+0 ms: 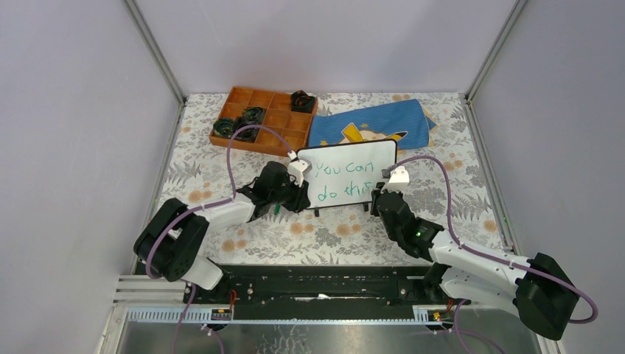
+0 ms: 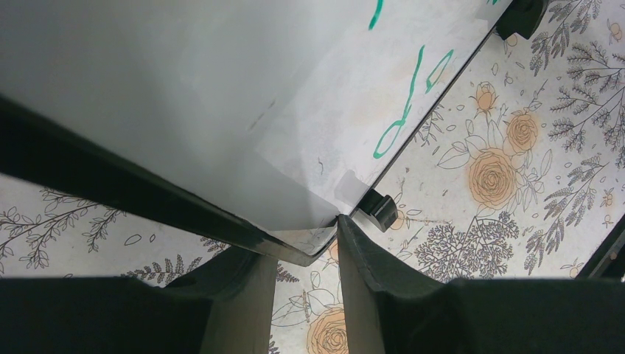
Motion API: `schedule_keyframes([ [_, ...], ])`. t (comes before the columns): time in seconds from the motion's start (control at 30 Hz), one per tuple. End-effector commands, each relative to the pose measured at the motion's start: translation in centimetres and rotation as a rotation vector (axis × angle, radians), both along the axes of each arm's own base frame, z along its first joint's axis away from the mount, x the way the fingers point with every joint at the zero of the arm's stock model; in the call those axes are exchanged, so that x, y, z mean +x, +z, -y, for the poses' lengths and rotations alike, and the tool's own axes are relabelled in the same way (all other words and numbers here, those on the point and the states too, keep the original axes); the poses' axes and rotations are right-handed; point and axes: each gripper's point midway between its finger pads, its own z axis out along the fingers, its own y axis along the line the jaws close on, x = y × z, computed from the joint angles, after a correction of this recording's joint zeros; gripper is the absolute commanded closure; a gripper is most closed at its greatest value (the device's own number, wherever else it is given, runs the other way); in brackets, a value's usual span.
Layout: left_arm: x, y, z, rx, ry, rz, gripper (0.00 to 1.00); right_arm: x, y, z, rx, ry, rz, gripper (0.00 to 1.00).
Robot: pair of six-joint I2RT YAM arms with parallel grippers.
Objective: Write a sentence on the whiteboard
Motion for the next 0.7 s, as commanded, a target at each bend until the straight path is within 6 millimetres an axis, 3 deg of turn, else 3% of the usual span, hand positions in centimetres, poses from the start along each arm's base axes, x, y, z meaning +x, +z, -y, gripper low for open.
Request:
schedule_keyframes([
  [0.0,0.0,-0.1,0.1,0.023,-0.014,0.014,0.6,0.3,0.6,1.3,0.005,-0.072,0.025,1.0],
  [0.3,0.0,-0.1,0.1,0.023,-0.016,0.014,0.6,-0.1,-0.4,1.6,-0.011,-0.071,-0.004,1.0],
  [0.67,0.0,0.0,0.1,0.022,-0.015,0.019,0.6,-0.5,-1.6,0.3,0.009,-0.007,-0.05,1.0],
])
